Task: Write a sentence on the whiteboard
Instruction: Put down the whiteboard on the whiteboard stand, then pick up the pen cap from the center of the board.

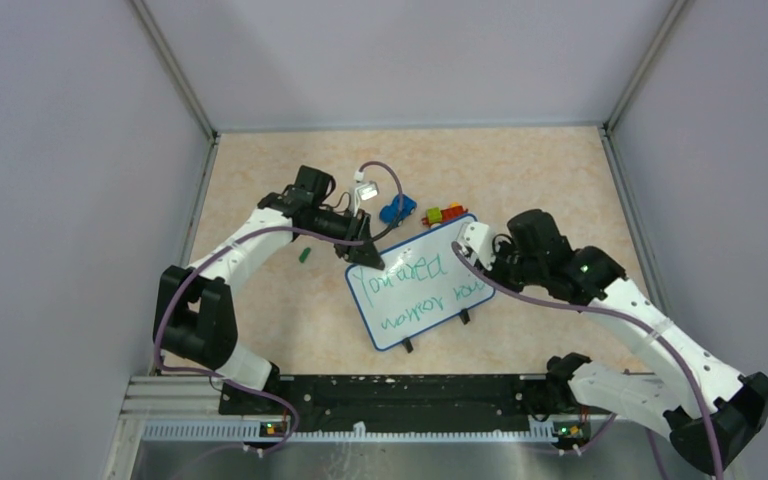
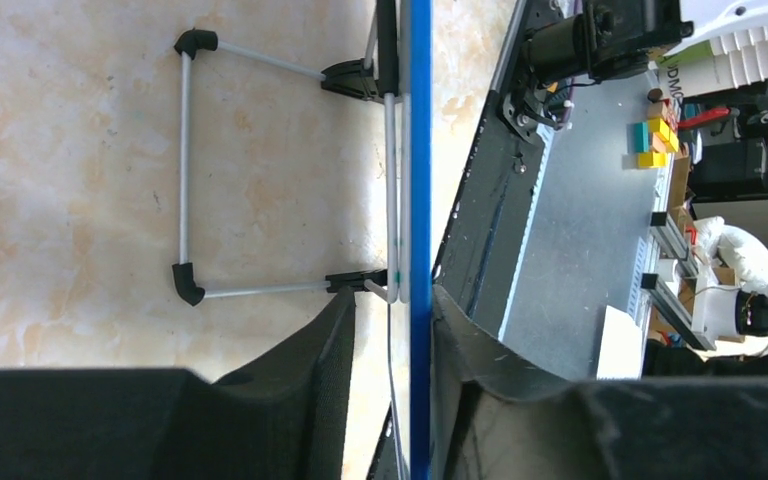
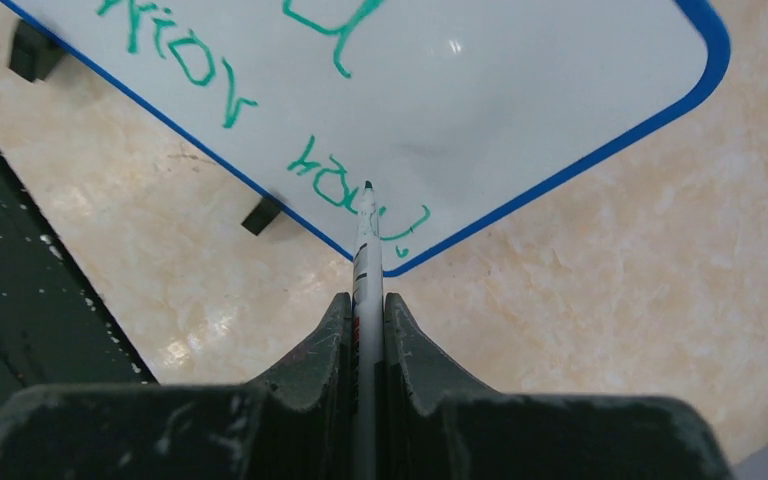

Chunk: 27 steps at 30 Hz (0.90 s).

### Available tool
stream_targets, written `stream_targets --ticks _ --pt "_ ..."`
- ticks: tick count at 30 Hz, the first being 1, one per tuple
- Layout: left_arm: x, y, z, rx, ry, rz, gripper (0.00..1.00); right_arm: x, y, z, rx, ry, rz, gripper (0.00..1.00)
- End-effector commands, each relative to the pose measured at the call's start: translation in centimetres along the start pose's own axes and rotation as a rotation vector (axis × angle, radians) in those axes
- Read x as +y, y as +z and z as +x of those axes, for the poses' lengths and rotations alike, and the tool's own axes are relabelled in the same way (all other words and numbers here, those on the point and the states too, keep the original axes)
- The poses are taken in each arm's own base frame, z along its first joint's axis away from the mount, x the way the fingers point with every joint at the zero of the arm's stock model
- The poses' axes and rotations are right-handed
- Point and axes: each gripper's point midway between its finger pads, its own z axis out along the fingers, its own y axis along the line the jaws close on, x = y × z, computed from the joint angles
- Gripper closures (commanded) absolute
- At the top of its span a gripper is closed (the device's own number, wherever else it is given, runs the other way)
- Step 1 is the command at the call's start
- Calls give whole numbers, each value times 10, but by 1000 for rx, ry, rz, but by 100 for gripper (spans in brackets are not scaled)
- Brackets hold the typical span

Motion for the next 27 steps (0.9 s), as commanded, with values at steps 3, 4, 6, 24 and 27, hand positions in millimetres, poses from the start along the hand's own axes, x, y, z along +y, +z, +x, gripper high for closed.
stream_targets --ticks 3,4,6,24,27 --pt "-12 -23 -45 -106 134 -59 51 11 -29 -51 -185 -9 -110 100" --pt "-13 -28 -52 -125 143 -65 48 10 -31 -58 -201 -3 -119 100" --pt "-15 -39 -67 -161 159 -80 42 7 -36 -75 -248 15 -121 100" --pt "148 -181 -14 -64 6 -788 32 -79 -43 -170 -510 348 -75 100" --pt "162 -175 8 -2 -18 -797 33 -95 -42 -174 -546 435 -133 100"
